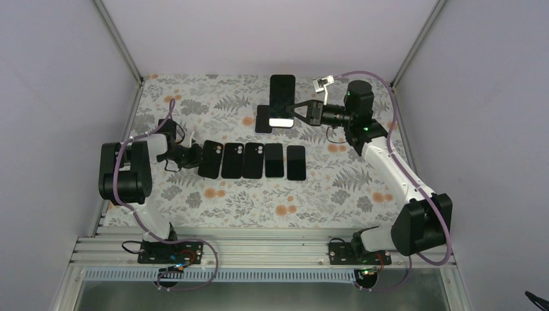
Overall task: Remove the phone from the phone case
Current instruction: Place the phone case at the center of the board.
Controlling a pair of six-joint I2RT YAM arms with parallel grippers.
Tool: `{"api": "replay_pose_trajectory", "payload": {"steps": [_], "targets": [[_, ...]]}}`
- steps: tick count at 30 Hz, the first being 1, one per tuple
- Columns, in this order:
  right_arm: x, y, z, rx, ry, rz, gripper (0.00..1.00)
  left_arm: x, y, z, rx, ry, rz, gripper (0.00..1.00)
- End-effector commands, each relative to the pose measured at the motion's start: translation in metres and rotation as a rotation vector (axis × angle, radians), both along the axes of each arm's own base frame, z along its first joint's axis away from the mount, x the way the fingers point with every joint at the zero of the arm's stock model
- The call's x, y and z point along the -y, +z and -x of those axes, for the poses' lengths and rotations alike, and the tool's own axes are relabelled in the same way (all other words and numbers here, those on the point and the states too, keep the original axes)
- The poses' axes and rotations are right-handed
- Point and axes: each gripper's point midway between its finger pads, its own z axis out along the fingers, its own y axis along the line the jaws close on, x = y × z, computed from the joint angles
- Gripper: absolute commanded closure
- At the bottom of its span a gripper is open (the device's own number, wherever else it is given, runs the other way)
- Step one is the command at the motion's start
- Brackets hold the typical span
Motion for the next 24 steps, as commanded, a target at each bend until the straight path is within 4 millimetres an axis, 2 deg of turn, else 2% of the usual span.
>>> {"api": "replay_pose_trajectory", "payload": {"steps": [1,8,17,21,24], "targets": [[0.004,0.008,-0.006,0.056,-0.015,-0.012,0.96,-0.006,-0.009,-0.01,0.007,0.018,-0.067,0.71],[0.006,0.01,-0.006,0.061,-0.025,-0.011,0.96,-0.016,-0.006,-0.01,0.021,0.051,-0.148,0.54],[0.008,0.01,-0.005,0.064,-0.039,-0.009,0.96,-0.02,0.012,-0.004,0.081,0.078,-0.175,0.36],[0.012,0.01,-0.005,0.074,-0.059,0.002,0.96,-0.02,0.024,-0.007,0.121,0.078,-0.178,0.23],[0.017,0.008,-0.003,0.105,-0.078,0.023,0.96,-0.02,0.033,-0.011,0.15,0.08,-0.179,0.06]]}}
